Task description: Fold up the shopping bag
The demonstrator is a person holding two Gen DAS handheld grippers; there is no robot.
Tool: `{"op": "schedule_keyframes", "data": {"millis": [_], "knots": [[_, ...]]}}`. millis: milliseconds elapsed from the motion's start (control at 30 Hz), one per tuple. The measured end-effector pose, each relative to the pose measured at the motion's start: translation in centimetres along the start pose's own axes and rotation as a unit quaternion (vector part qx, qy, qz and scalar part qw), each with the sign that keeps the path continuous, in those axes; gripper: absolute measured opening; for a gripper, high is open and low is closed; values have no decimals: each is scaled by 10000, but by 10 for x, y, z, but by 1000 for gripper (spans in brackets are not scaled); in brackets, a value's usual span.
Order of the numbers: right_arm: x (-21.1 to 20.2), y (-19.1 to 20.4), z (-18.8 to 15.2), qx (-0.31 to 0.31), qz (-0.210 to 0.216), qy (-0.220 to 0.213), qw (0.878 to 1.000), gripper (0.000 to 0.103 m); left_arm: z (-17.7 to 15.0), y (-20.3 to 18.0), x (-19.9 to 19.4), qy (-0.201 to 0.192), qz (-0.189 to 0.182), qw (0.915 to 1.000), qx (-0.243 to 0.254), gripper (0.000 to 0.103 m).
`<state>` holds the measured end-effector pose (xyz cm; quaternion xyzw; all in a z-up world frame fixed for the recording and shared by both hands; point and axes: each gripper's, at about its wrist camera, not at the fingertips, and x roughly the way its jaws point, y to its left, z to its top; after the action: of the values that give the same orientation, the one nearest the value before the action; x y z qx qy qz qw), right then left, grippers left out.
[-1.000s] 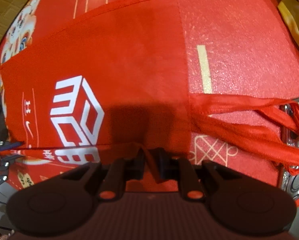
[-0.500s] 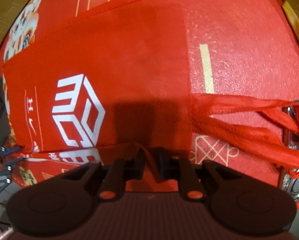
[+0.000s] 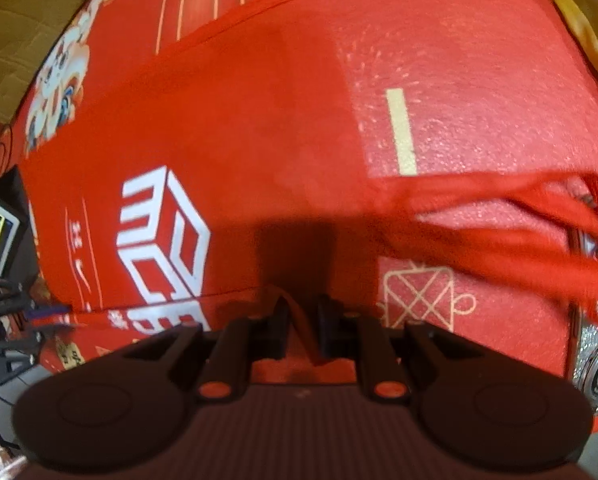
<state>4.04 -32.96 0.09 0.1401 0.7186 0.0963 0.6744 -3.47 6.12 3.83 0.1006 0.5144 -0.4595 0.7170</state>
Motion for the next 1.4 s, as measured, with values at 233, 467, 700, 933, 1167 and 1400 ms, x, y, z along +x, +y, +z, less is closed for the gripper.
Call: {"op": "schedule_keyframes", "data": {"millis": [233, 467, 700, 933, 1167, 1400], "knots": [[-11, -8, -3, 117, 42, -261, 9996, 14, -10, 10, 7, -83, -470, 9880, -1471, 11], [0, 75, -23, -945, -1235, -807, 9845, 15, -4, 10, 13, 0, -550, 9878, -1457, 11], [28, 133, -61, -2926, -2834, -1541, 9002, 33, -2, 11, 15, 31, -627, 9879, -1421, 12], [47, 145, -93, -4112, -3564, -1967, 8156, 48, 1, 12, 17, 76, -751, 9875, -1384, 12], [77, 156, -125, -5389, -4223, -2063, 6990, 38, 2, 14, 17, 94, -799, 9871, -1384, 12], [93, 159, -139, -5804, -4230, -1813, 6718, 5, 2, 14, 18, 86, -793, 9871, -1385, 12]]}}
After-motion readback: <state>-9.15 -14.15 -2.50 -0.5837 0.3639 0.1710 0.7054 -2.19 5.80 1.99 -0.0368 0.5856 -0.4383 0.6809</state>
